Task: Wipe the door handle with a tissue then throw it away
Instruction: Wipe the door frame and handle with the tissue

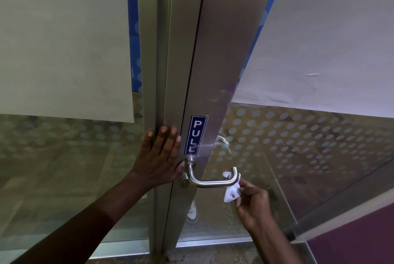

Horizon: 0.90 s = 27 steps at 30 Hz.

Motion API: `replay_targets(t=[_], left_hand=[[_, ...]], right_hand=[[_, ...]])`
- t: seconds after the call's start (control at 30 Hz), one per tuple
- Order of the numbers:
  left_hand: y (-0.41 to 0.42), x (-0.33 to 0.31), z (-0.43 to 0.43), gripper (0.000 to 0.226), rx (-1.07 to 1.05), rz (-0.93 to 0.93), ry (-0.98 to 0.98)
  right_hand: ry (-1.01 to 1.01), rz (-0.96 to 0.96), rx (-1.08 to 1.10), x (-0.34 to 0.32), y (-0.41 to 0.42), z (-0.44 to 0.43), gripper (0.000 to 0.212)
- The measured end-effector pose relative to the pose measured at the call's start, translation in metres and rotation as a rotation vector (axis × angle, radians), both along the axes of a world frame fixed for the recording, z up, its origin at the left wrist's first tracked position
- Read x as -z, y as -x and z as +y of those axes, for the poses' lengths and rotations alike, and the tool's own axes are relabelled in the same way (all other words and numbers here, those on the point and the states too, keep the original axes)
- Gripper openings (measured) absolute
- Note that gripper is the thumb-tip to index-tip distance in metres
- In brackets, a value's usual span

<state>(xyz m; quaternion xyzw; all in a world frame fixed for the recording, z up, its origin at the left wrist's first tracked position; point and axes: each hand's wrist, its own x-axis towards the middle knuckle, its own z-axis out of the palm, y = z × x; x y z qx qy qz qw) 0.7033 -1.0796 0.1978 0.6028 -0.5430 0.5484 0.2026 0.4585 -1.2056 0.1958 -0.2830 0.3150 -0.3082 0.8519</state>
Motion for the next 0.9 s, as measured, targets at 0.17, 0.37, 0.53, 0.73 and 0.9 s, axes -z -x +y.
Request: replay_targets(t=[0.17,0.37,0.53,0.73,0.9], left_hand=[[0.0,0.0,-0.001,0.08,-0.004,-0.01,0.003],[-0.001,0.0,-0.002,0.081,-0.005,-0.018,0.007],[0.0,0.0,-0.001,0.081,-0.014,-0.013,0.006],[-0.001,0.0,-0.002,0.082,-0.025,-0.014,0.005],[-0.002,0.0,0.0,0.084,-0.028,-0.023,-0.007]], right_hand=[[0.024,0.007,0.01,0.009,0.001,0.023,0.046],[-0.063,0.049,-0.022,0.018,-0.021,0.056,0.042],[-0.111,0.026,-0.061,0.021,-0.048,0.076,0.041],[-0.224,-0.086,-0.053,0.022,-0.072,0.078,0.041],[-0.233,-0.146,-0.068,0.022,-0.076,0.068,0.052]])
